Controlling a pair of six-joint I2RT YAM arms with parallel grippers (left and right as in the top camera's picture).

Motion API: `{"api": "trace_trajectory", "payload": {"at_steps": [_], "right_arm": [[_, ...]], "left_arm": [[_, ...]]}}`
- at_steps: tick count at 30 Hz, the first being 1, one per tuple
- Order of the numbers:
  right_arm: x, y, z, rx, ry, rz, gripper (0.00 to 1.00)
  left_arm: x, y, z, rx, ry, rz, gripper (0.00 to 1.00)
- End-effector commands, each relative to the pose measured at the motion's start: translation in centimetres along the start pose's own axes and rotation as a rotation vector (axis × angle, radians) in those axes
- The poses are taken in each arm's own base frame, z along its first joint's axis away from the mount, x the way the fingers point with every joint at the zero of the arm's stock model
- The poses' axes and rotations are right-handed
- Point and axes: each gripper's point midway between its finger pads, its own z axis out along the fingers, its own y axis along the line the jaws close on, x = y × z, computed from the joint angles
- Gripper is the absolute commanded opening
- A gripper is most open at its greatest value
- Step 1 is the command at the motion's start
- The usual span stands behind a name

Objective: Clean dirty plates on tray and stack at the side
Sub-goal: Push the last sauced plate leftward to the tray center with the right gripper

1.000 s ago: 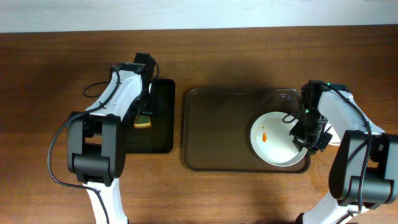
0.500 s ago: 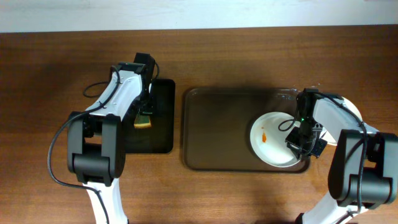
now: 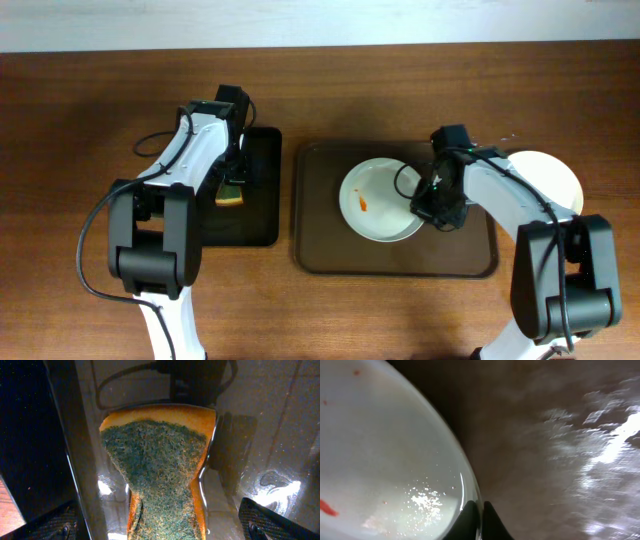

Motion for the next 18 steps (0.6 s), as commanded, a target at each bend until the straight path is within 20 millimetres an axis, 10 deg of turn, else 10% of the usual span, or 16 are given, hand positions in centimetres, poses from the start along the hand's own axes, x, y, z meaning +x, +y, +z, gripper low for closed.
{"api": "trace_trajectory", "payload": {"at_steps": [1,7,18], "right_arm": [[0.4,0.6,0.3,-0.028,0.034,-0.078,0.21],[-3.5,2.4,-3.4,-0.066,-0.074,-0.378,0.76],[-6.1,1.9,-0.1,0.003,-0.146,-0.450,0.42]], "left_arm": [[0.3,-0.1,0.3,0.005,0.012,-0.003,1.00],[0.3,-0.1,0.3,0.005,0.012,-0.003,1.00],[0.3,-0.1,0.3,0.005,0.012,-0.002,1.00]]}}
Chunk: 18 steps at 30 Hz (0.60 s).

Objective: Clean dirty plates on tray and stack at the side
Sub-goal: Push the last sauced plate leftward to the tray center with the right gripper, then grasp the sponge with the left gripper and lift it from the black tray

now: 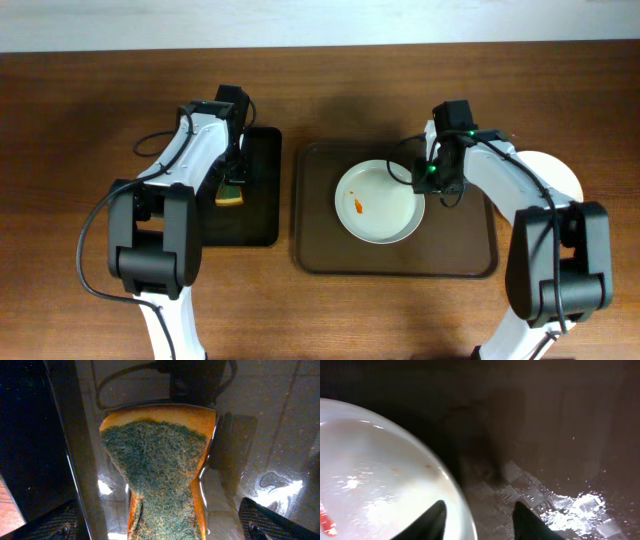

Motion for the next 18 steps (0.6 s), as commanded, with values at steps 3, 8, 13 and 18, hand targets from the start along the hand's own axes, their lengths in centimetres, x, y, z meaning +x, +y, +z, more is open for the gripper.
{"api": "trace_trajectory", "payload": {"at_steps": [3,8,13,18], "right_arm": [[0.8,0.4,0.8,-0.026,0.035,-0.005,0.31],[1.4,0.0,1.6,-0.014,0.051,-0.001,0.04],[3.4,-1.7,1.2,0.008,0.134,0.269,0.04],[5.0,-2.1,0.8,0.024,0.204,0.229,0.42]], "left_arm": [[0.3,-0.1,0.3,0.005,0.012,-0.001,1.00],[0.3,-0.1,0.3,0.005,0.012,-0.002,1.00],[0.3,-0.1,0.3,0.005,0.012,-0.002,1.00],[0.3,-0.1,0.3,0.005,0.012,-0.002,1.00]]}}
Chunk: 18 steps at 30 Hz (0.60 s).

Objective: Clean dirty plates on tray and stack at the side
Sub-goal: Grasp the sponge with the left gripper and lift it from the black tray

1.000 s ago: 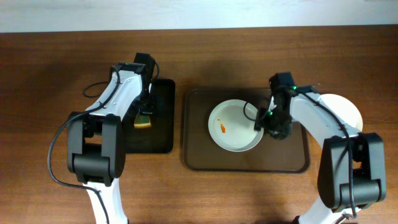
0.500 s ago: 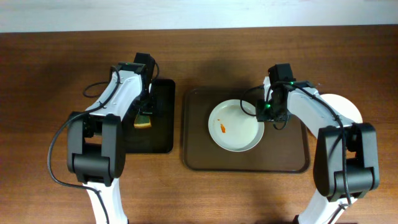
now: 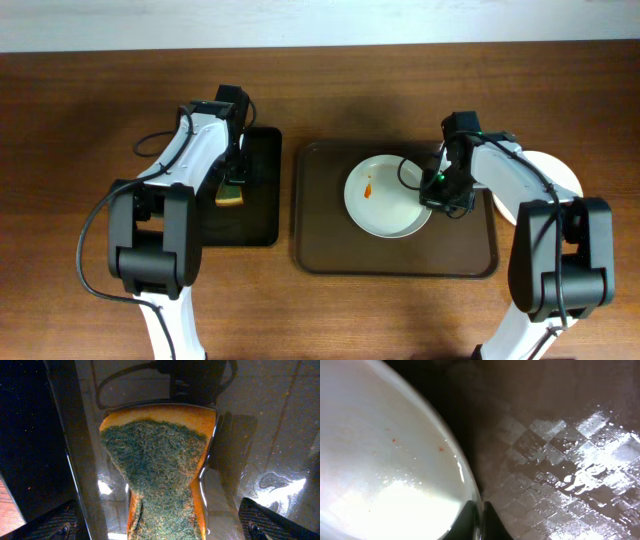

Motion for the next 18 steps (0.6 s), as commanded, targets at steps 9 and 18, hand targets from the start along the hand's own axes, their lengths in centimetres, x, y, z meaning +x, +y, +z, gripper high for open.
{"api": "trace_trajectory", "payload": {"at_steps": [9,18], "right_arm": [[-2.4,-0.6,0.1,0.009,-0.086,-0.103,0.17],[-3.1,-0.4,0.0,0.003,-0.113,-0.107,0.04]], "left_arm": [[0.3,-0.1,0.3,0.006,0.012,-0.002,1.00],[-0.2,-0.2,0.3,0.009,-0.006,-0.004,1.00]]}}
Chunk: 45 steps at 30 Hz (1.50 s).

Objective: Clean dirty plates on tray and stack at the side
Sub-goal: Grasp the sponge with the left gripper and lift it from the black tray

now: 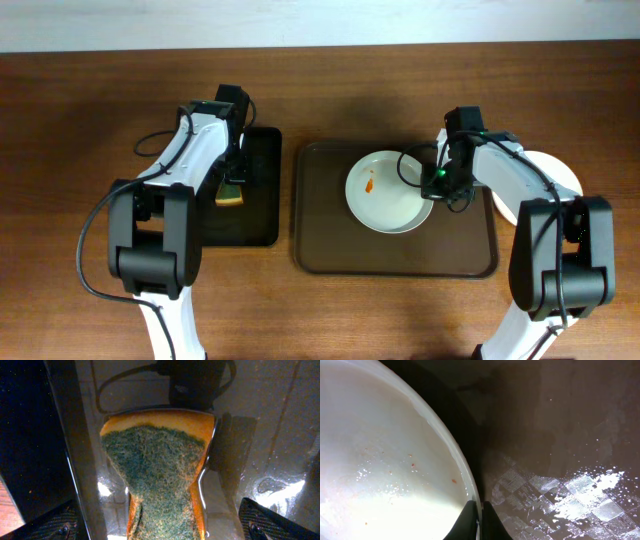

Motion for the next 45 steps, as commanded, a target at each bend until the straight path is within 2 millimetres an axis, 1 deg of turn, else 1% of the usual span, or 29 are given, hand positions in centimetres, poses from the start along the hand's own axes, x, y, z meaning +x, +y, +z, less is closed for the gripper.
{"api": "trace_trajectory", "payload": {"at_steps": [1,3,5,7,9,10,12,13,15,17,18,19,20,21,22,25,26,27,28,29,30,33,34,36,37,38,39,41,45], "right_arm": [[-0.2,-0.5,0.1,0.019,0.000,0.007,0.04],[0.0,-0.6,0.1,0.020,0.005,0.008,0.04],[0.0,-0.6,0.1,0.020,0.006,0.008,0.05],[0.1,-0.6,0.1,0.020,0.009,0.008,0.05],[0.1,-0.6,0.1,0.021,0.011,0.008,0.05],[0.2,-0.6,0.1,0.021,0.012,0.009,0.05],[0.1,-0.6,0.1,0.021,0.012,0.008,0.05],[0.2,-0.6,0.1,0.021,0.012,0.009,0.05],[0.1,-0.6,0.1,0.021,0.012,0.008,0.05],[0.1,-0.6,0.1,0.021,0.012,0.008,0.06],[0.1,-0.6,0.1,0.021,0.012,0.008,0.05],[0.1,-0.6,0.1,0.021,0.012,0.008,0.05],[0.1,-0.6,0.1,0.021,0.012,0.008,0.05],[0.1,-0.6,0.1,0.021,0.012,0.008,0.06],[0.1,-0.6,0.1,0.021,0.012,0.008,0.06],[0.1,-0.6,0.1,0.021,0.012,0.008,0.06],[0.1,-0.6,0.1,0.021,0.012,0.008,0.06],[0.1,-0.6,0.1,0.021,0.012,0.008,0.06],[0.2,-0.6,0.1,0.021,0.012,0.009,0.06],[0.2,-0.6,0.1,0.021,0.012,0.009,0.06],[0.1,-0.6,0.1,0.021,0.012,0.008,0.06],[0.1,-0.6,0.1,0.021,0.012,0.008,0.07],[0.2,-0.6,0.1,0.021,0.012,0.009,0.11],[0.2,-0.6,0.1,0.021,0.012,0.009,0.12],[0.2,-0.6,0.1,0.021,0.012,0.009,0.12],[0.1,-0.6,0.1,0.021,0.012,0.008,0.12],[0.1,-0.6,0.1,0.021,0.011,0.008,0.13],[-0.3,-0.5,0.1,0.018,-0.006,0.006,0.21],[-0.6,-0.5,0.1,0.016,-0.017,0.005,0.23]], "left_arm": [[-0.2,-0.6,0.3,0.035,-0.005,-0.004,1.00],[-0.1,-2.1,0.2,0.124,0.001,-0.006,1.00],[-0.5,-3.0,0.3,0.170,-0.007,-0.041,0.91],[-2.1,-3.2,0.7,0.173,-0.064,-0.053,0.72],[-2.9,-3.4,1.4,0.177,-0.084,-0.058,0.59],[-3.1,-3.5,1.9,0.177,-0.087,-0.057,0.59],[-3.2,-3.6,2.7,0.176,-0.082,-0.057,0.74],[-3.6,-3.7,2.7,0.178,-0.098,-0.046,0.74],[-4.7,-3.7,1.8,0.179,-0.141,0.021,0.58],[-4.7,-3.7,1.8,0.179,-0.140,0.021,0.23],[-4.5,-3.7,1.8,0.178,-0.133,0.022,0.00],[-4.5,-3.7,1.8,0.178,-0.132,0.022,0.01],[-4.3,-3.6,1.9,0.174,-0.126,0.022,0.45],[-3.9,-3.1,2.0,0.151,-0.107,0.020,0.78],[-3.3,-2.8,2.1,0.138,-0.083,0.022,0.78],[0.6,-1.9,2.2,0.094,0.075,0.038,0.64],[1.2,-1.8,2.1,0.092,0.098,0.041,0.61],[1.6,-1.8,2.1,0.090,0.114,0.043,0.20],[1.8,-1.9,2.1,0.095,0.121,0.043,0.12],[1.7,-1.9,2.1,0.097,0.121,0.043,0.22],[1.6,-1.9,2.1,0.098,0.115,0.042,0.62],[0.6,-2.0,2.2,0.102,0.075,0.037,0.68],[0.0,-2.1,2.2,0.105,0.052,0.034,0.72],[-1.6,-2.3,2.2,0.114,-0.016,0.028,0.68],[-2.1,-2.5,2.2,0.116,-0.037,0.026,0.57],[-2.5,-2.5,2.2,0.118,-0.050,0.024,0.40],[-2.5,-2.5,2.2,0.118,-0.053,0.024,0.33],[-2.5,-2.5,2.2,0.118,-0.052,0.024,0.31],[-2.1,-2.4,2.2,0.117,-0.037,0.025,0.40]]}}
